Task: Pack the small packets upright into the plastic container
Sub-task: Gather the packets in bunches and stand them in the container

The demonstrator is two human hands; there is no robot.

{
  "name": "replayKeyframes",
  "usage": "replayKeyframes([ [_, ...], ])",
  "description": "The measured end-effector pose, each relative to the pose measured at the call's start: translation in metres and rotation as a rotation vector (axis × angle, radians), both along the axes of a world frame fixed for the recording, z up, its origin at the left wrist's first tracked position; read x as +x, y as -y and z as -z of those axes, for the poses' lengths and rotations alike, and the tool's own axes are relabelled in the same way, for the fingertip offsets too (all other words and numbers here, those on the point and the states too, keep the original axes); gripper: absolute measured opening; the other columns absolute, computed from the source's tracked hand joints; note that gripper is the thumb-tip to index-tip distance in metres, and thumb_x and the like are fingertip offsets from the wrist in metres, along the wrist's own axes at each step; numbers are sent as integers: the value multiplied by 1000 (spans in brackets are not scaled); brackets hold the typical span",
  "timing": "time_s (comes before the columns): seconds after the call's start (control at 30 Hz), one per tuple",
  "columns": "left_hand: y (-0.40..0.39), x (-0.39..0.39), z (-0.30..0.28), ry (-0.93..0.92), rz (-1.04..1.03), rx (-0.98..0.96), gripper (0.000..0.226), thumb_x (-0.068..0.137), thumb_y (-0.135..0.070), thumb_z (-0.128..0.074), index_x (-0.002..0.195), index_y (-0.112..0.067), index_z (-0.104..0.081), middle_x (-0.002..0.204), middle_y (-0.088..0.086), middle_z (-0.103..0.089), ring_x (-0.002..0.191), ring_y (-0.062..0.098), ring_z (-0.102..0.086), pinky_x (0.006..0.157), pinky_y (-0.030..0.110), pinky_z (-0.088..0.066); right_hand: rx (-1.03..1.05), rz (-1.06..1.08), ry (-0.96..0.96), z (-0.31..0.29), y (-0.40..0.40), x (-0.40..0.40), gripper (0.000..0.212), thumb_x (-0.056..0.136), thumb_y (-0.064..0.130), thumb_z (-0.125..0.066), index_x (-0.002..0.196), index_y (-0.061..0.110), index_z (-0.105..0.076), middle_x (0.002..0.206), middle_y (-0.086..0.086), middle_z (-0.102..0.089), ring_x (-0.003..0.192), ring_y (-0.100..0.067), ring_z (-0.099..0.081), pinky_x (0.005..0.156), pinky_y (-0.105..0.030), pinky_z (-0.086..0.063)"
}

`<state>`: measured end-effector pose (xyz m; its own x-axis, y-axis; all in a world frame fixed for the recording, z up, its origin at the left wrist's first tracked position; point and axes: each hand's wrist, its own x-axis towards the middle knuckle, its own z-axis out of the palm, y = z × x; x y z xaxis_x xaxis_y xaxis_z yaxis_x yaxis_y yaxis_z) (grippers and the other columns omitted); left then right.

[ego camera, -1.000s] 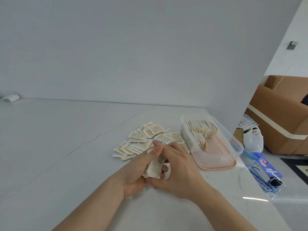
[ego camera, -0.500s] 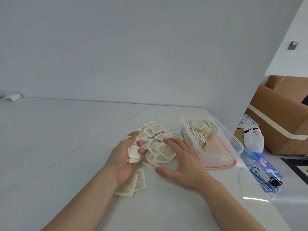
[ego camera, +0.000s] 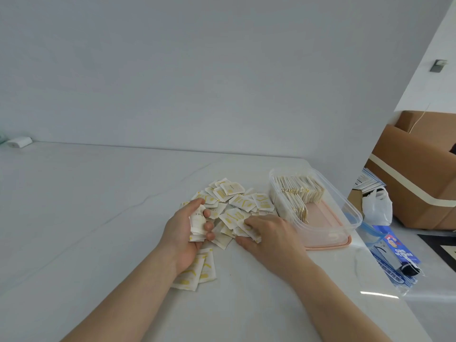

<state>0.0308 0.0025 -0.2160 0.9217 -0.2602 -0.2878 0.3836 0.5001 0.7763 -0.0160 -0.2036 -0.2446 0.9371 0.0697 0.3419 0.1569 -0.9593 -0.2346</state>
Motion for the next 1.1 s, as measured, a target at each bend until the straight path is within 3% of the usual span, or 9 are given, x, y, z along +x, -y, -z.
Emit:
replayKeyframes([
  [0.17, 1, -4, -1, -17, 67, 34, 10, 95, -21, -63, 103, -15, -60, 76, 5, -55, 52, 19, -43, 48, 28, -35, -99, -6, 122, 3, -3, 3, 43, 100, 48, -40, 70, 18, -41, 63, 2, -53, 61, -29, -51, 52, -40, -43],
  [0.37, 3, -9, -5, -73, 214, 39, 14, 95, -24, -62, 105, -14, -60, 77, 7, -59, 52, 19, -47, 49, 28, -38, 195, 29, 336, -2, 3, 5, 42, 99, 23, -57, 63, 17, -37, 50, 6, -26, 48, -22, -27, 43, -38, -35],
  [0.57, 5, -18, -9, -64, 394, 40, 21, 97, -30, -60, 105, -11, -63, 84, 13, -64, 55, 22, -51, 49, 29, -42, 631, 73, 317, 4, -1, 8, 46, 102, 40, -48, 65, 14, -53, 48, 0, -49, 52, -29, -63, 51, -46, -52],
  [0.63, 8, -20, -12, -70, 406, 24, 30, 95, -36, -61, 109, -10, -63, 89, 16, -67, 57, 24, -55, 50, 29, -46, 703, 87, 327, 6, -2, 8, 48, 103, 42, -48, 67, 11, -56, 48, 0, -46, 51, -30, -60, 55, -52, -56],
  [0.7, 10, -21, -12, -79, 376, 23, 38, 97, -42, -59, 114, -8, -65, 99, 18, -72, 64, 26, -64, 52, 30, -51, 674, 70, 370, 1, -5, 4, 47, 104, 40, -49, 65, 12, -51, 47, -1, -35, 45, -27, -50, 51, -46, -54],
  [0.77, 12, -20, -9, -76, 343, 28, 50, 102, -48, -51, 123, -6, -67, 112, 20, -74, 77, 28, -73, 56, 31, -57, 547, 14, 462, -6, -14, -3, 43, 103, 33, -54, 64, 15, -48, 49, 4, -28, 43, -14, -36, 44, -30, -37],
  [0.83, 13, -21, -8, -73, 304, 8, 59, 103, -54, -46, 130, -6, -67, 122, 21, -72, 91, 30, -75, 63, 33, -59, 391, -28, 554, -9, -23, -7, 31, 100, 23, -60, 69, 18, -59, 53, 13, -35, 49, -9, -33, 46, -26, -28],
  [0.97, 16, -20, -6, -55, 194, 5, 70, 100, -60, -40, 126, -2, -68, 100, 13, -78, 82, 24, -78, 86, 37, -58, 236, -105, 604, -3, -30, -7, 23, 106, 25, -55, 97, 20, -76, 74, 13, -71, 65, -11, -65, 51, -35, -50],
  [1.1, 16, -22, -9, -16, 259, -2, 86, 93, -74, -35, 128, -4, -69, 122, 15, -74, 104, 22, -74, 80, 32, -62, 95, -177, 663, -10, -34, -13, 19, 105, 22, -58, 104, 15, -75, 88, 10, -74, 78, -16, -70, 55, -36, -53],
])
